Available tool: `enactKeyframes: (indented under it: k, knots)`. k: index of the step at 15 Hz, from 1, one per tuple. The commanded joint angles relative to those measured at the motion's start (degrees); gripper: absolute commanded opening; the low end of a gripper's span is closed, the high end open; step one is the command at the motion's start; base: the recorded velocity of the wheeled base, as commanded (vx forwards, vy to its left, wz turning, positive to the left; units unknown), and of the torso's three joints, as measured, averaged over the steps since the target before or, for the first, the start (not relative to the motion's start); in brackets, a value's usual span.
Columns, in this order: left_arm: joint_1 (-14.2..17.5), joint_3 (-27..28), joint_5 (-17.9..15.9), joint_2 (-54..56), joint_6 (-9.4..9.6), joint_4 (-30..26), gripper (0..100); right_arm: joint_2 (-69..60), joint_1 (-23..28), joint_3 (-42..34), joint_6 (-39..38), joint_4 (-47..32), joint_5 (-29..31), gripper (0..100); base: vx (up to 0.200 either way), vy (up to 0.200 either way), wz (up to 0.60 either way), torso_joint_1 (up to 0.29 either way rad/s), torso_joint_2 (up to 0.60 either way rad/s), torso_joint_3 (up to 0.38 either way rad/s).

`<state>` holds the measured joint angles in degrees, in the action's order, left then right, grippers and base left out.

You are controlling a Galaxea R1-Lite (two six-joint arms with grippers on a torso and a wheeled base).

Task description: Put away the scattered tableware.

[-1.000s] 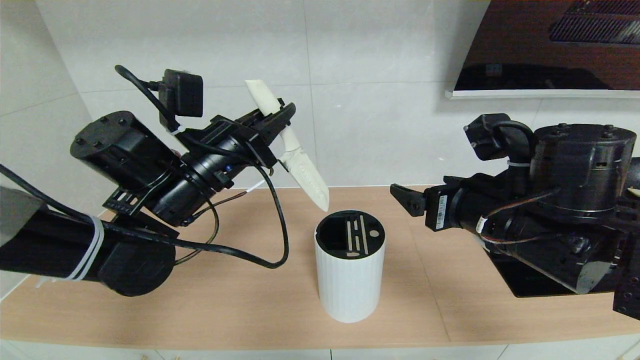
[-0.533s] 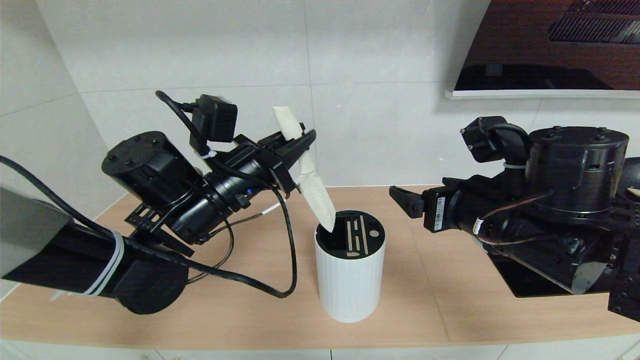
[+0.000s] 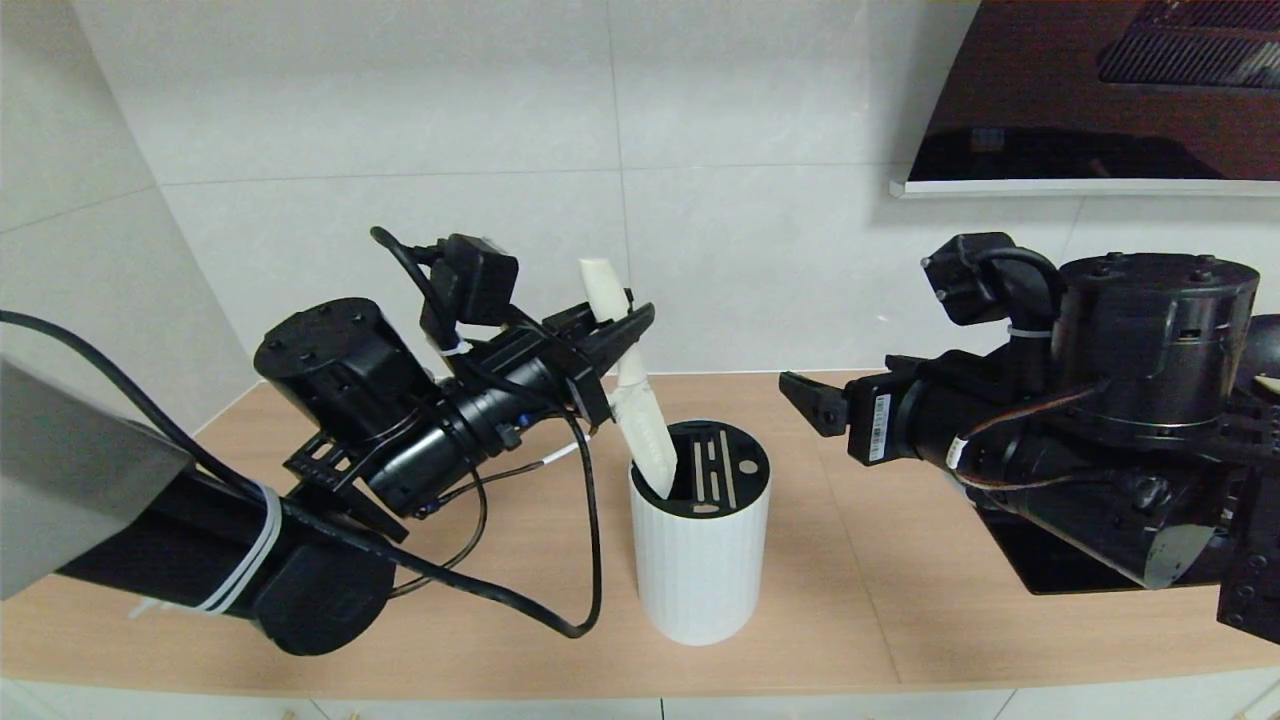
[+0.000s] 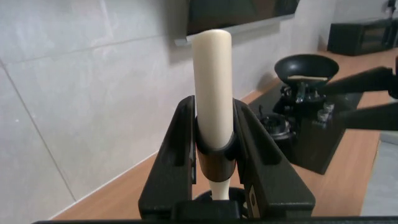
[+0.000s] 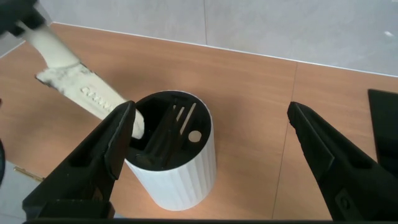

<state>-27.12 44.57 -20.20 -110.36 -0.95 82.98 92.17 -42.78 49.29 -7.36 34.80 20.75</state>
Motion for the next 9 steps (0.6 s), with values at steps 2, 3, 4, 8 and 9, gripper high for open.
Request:
enactKeyframes:
  k: [2,3,4,8,9]
  knots:
    - [-0.56,-0.10,0.16,-0.47,-0.02,-0.01,0,-0.06,-0.03,0.02,-0.02,0.00,-0.01,100,0.000,0.000,0.00,0.000,0.00,0.000]
    - [-0.65,-0.54,0.16,-0.56,-0.02,-0.01,0,0.02,-0.03,0.02,-0.02,0.00,-0.01,100,0.000,0.000,0.00,0.000,0.00,0.000]
    - [-0.65,-0.62,0.16,-0.64,-0.02,-0.01,0,-0.06,-0.03,0.02,-0.02,0.00,-0.01,100,0.000,0.000,0.00,0.000,0.00,0.000]
    - [-1.44,-0.98,0.16,-2.84,-0.02,0.08,0,-0.06,-0.03,0.02,-0.02,0.00,-0.01,100,0.000,0.000,0.00,0.000,0.00,0.000]
    - [-1.62,-0.98,0.16,-3.19,-0.02,0.08,0,-0.06,-0.03,0.02,-0.02,0.00,-0.01,100,0.000,0.000,0.00,0.000,0.00,0.000]
